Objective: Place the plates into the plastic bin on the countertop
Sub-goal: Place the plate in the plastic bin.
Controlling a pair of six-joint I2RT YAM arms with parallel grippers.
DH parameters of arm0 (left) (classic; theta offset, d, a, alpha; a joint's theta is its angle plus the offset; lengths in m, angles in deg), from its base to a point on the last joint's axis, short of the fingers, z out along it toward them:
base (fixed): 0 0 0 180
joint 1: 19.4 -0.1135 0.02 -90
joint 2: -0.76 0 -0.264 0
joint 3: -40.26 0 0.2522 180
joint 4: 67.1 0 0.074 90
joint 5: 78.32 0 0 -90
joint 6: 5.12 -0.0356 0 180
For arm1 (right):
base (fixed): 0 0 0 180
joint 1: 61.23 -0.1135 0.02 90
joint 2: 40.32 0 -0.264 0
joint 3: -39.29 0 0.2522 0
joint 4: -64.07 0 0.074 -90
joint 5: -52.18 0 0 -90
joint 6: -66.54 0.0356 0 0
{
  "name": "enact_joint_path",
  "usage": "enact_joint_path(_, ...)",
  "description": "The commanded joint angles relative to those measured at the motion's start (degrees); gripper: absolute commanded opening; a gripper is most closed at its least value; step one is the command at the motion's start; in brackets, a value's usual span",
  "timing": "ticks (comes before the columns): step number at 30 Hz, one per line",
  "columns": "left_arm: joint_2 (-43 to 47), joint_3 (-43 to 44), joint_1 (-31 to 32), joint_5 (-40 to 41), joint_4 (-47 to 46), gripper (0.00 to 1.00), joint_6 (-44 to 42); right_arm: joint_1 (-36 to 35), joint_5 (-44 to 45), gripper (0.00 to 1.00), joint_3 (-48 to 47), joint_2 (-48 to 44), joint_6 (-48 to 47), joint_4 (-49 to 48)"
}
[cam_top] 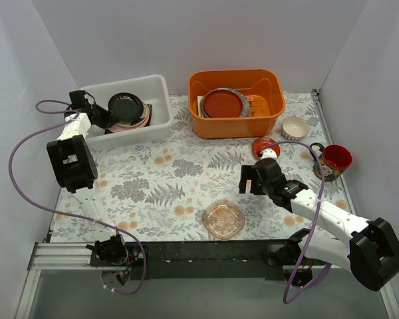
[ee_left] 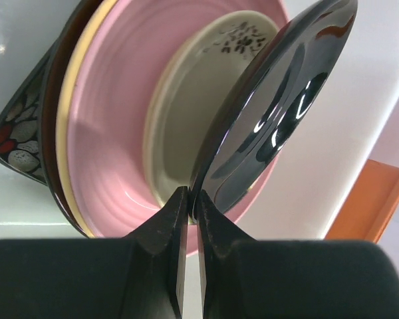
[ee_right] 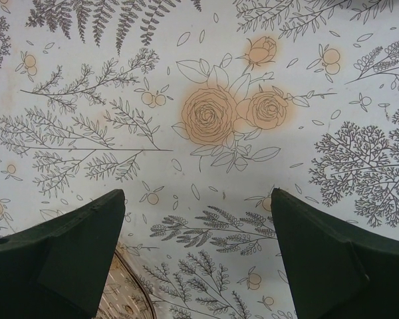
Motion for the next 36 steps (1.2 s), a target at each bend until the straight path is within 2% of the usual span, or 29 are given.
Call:
enact_joint_path(1,0.59,2.21,-0.07,-1.19,0.58,0.0,-1.48,0.24,0.27,0.98,0.64,0.03,-0.56,-1.73)
enact_joint_path(14,-1.61,1.33,-0.07,-4.0,0.32,0.0,-0.68,0.24,-0.26,0.98,0.64,0.03,-0.57,-1.73)
enact_joint_path(17,-2.66,2.65,-0.16,-5.67,1.2,0.05,-0.42,0.24,-0.61,0.98,0.73,0.12,-0.74,-1.9)
enact_joint_path(24,-4.6,4.58,-0.16,-6.02,2.87,0.08,-0.33,0.24,-0.79,0.98,0.73,0.03,-0.92,-1.9)
enact_joint_path(25,-4.69,4.76,-0.16,-5.85,3.39,0.17,-0.51,0.24,-0.79,0.98,0.82,-0.06,-0.83,-1.99)
enact_joint_path(31,-4.34,5.55,-0.16,-4.27,4.89,0.34,-1.39,0.24,-1.23,0.98,0.99,0.03,-0.92,-2.17)
enact_joint_path(32,-4.08,5.55,-0.16,-4.18,5.06,0.42,-1.48,0.24,-1.14,0.98,0.91,0.11,-1.0,-2.17)
enact_joint_path(36,-2.15,5.81,-0.16,-2.69,5.94,0.56,-2.09,0.24,-1.14,0.98,0.99,-0.24,-0.92,-2.17)
